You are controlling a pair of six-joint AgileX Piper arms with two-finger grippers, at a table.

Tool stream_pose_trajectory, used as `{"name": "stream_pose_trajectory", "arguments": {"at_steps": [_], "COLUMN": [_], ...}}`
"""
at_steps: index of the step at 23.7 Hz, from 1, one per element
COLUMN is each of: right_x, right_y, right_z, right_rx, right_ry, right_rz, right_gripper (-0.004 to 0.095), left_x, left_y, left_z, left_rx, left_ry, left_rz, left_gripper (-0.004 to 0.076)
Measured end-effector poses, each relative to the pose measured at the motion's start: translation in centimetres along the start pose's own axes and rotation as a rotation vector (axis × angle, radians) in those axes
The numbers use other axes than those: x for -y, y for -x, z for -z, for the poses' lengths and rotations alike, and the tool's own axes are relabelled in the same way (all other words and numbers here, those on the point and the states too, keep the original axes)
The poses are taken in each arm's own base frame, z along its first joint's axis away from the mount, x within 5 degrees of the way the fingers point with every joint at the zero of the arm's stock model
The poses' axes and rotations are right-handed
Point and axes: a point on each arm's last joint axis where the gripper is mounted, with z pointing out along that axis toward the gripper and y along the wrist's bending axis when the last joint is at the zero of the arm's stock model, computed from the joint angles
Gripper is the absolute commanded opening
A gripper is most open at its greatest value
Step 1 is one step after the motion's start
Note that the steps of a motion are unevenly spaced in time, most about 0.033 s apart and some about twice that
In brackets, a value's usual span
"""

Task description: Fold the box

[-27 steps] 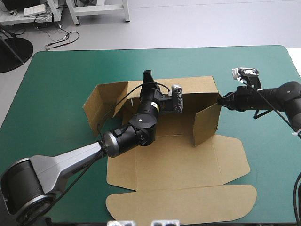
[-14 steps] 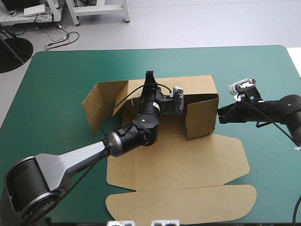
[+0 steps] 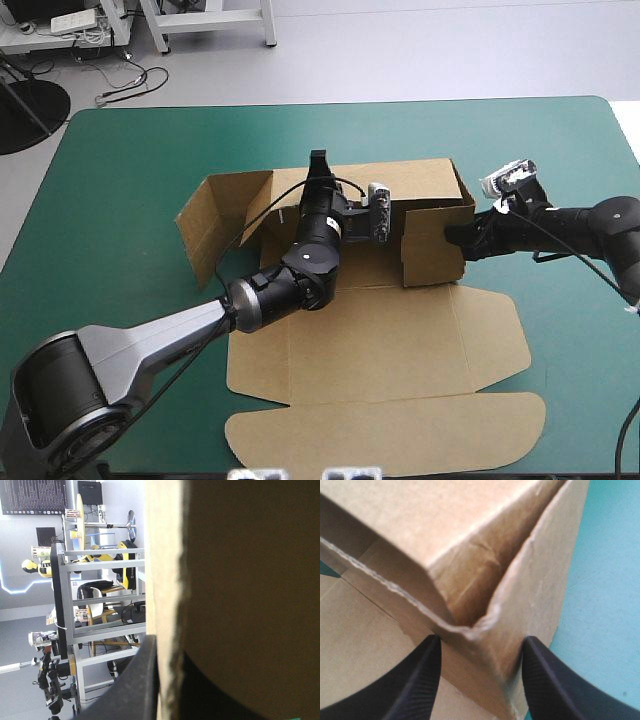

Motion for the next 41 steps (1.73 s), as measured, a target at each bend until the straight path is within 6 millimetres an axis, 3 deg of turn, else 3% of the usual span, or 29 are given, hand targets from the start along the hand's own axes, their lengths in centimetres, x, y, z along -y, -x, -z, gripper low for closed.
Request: {"name": "stream_pose_trajectory", "arguments": {"at_steps": [2, 4, 6, 8, 9, 13, 16, 19, 20, 22, 30, 41], "right_x": [0.4, 0.7, 0.8, 0.7, 0.6, 0.5, 0.5, 0.5, 0.5, 0.4, 0.4, 0.3], "right_y": [-0.1, -0.3, -0.4, -0.2, 0.1, 0.7, 0.7, 0.7, 0.7, 0.6, 0.6, 0.6], "right_z": [-0.8, -1.8, -2.7, -3.7, -4.0, -4.6, -4.6, -4.6, -4.6, -4.6, -4.5, -4.5], "right_rx": [0.009, -0.001, -0.011, -0.012, 0.000, 0.020, 0.021, 0.017, 0.014, 0.004, -0.004, -0.011], "right_ry": [0.021, 0.035, 0.037, 0.015, -0.024, -0.092, -0.098, -0.098, -0.096, -0.095, -0.092, -0.081], "right_rz": [-0.028, -0.044, -0.039, -0.004, 0.020, 0.051, 0.050, 0.035, 0.032, 0.026, -0.009, -0.057], "right_gripper": [0.0466, 0.0401, 0.0259, 0.0014, -0.0004, -0.0001, -0.0001, -0.0001, -0.0001, -0.0001, -0.0001, -0.0001], "left_x": [0.0, 0.0, 0.0, 0.0, 0.0, 0.0, 0.0, 0.0, 0.0, -0.1, -0.2, 0.3], "left_y": [0.0, 0.0, 0.0, 0.0, 0.0, -0.2, -0.2, -0.1, 0.0, 0.1, 0.1, 3.7], "left_z": [0.0, 0.0, 0.0, 0.0, 0.0, 0.0, 0.0, 0.0, 0.0, -0.1, 0.3, 7.1], "left_rx": [0.001, 0.002, 0.002, 0.003, -0.004, -0.026, -0.026, -0.013, -0.005, 0.004, -0.029, 0.068], "left_ry": [0.001, 0.000, 0.000, 0.002, 0.003, 0.004, 0.003, 0.003, 0.005, 0.021, 0.055, 0.022], "left_rz": [0.006, 0.008, 0.005, -0.002, -0.004, 0.000, 0.001, -0.005, -0.009, -0.029, -0.033, 0.088], "left_gripper": [-0.0010, -0.0010, -0.0009, -0.0010, -0.0009, -0.0002, 0.0052, 0.0279, 0.0395, 0.0465, 0.0461, 0.0417]}}
